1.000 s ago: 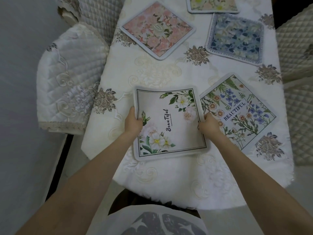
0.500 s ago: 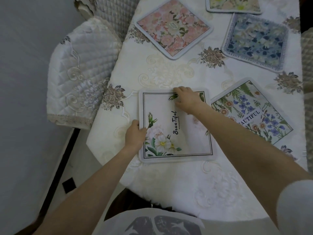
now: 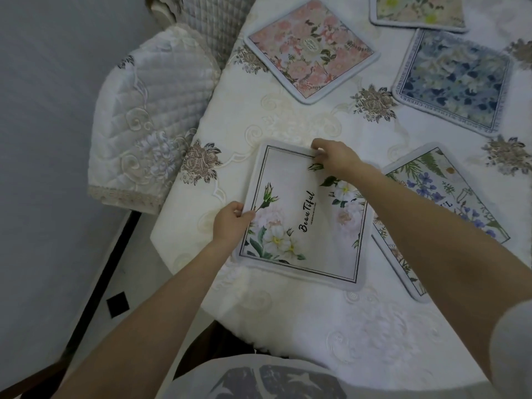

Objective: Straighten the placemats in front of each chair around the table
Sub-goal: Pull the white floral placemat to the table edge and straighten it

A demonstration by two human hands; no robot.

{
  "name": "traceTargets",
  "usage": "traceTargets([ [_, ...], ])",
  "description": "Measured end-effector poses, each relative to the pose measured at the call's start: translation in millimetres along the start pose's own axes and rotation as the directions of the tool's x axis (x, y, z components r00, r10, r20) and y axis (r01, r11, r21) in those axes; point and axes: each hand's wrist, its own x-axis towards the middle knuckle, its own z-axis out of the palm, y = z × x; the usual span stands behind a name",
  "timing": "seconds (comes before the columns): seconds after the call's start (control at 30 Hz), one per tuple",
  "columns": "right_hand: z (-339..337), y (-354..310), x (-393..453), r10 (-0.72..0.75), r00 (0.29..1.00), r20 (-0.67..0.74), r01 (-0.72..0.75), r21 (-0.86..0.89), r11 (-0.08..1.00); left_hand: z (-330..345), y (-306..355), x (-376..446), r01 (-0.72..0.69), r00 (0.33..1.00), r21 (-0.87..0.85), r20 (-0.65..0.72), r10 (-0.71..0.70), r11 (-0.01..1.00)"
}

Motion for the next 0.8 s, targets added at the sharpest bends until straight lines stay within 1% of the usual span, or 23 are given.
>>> traceTargets([
  [0.07,-8,12,-1,0.043,0.998,-0.055,-0.039,0.066,0.997,-3,-2,0,0.101,0.995,-0.131,0.014,-0.100,0.986],
  [0.1,-12,19,-2,0.071,0.995,-0.075,-0.063,0.094,0.994,-4,-2,-1,0.168,0.986,-0.218,0.036,-0.164,0.961],
  [0.13,-16,25,-3,0.100,0.991,-0.090,-0.089,0.120,0.989,-4,-3,-2,0.246,0.969,-0.330,0.087,-0.230,0.911],
  [0.17,-19,32,-5,0.132,0.986,-0.098,-0.116,0.153,0.981,-4,-2,-5,0.323,0.946,-0.446,0.164,-0.278,0.835],
  [0.23,-22,43,-11,0.199,0.975,-0.101,-0.171,0.234,0.957,1,0,-10,0.410,0.911,-0.599,0.305,-0.277,0.687],
  [0.27,-23,47,-14,0.230,0.968,-0.102,-0.196,0.266,0.944,5,1,-13,0.419,0.905,-0.619,0.343,-0.250,0.664],
  [0.3,-23,51,-18,0.259,0.960,-0.108,-0.219,0.289,0.932,10,2,-17,0.410,0.906,-0.608,0.357,-0.226,0.680],
  [0.37,-22,56,-26,0.305,0.945,-0.118,-0.250,0.339,0.907,19,7,-23,0.376,0.913,-0.531,0.353,-0.206,0.759],
  [0.43,-22,59,-34,0.345,0.931,-0.120,-0.271,0.406,0.873,25,13,-24,0.335,0.931,-0.455,0.293,-0.216,0.825],
  [0.53,-23,60,-47,0.425,0.897,-0.121,-0.325,0.470,0.820,22,29,-11,0.259,0.962,-0.414,0.194,-0.193,0.872],
  [0.63,-18,55,-63,0.504,0.852,-0.141,-0.364,0.533,0.764,10,46,13,0.157,0.985,-0.349,0.128,-0.118,0.924],
  [0.73,-10,43,-77,0.594,0.792,-0.140,-0.419,0.583,0.696,-6,66,42,0.052,0.995,-0.236,0.093,-0.031,0.970],
  [0.8,-2,31,-83,0.655,0.746,-0.123,-0.430,0.662,0.614,-17,79,62,-0.006,0.995,-0.151,0.099,0.022,0.988],
])
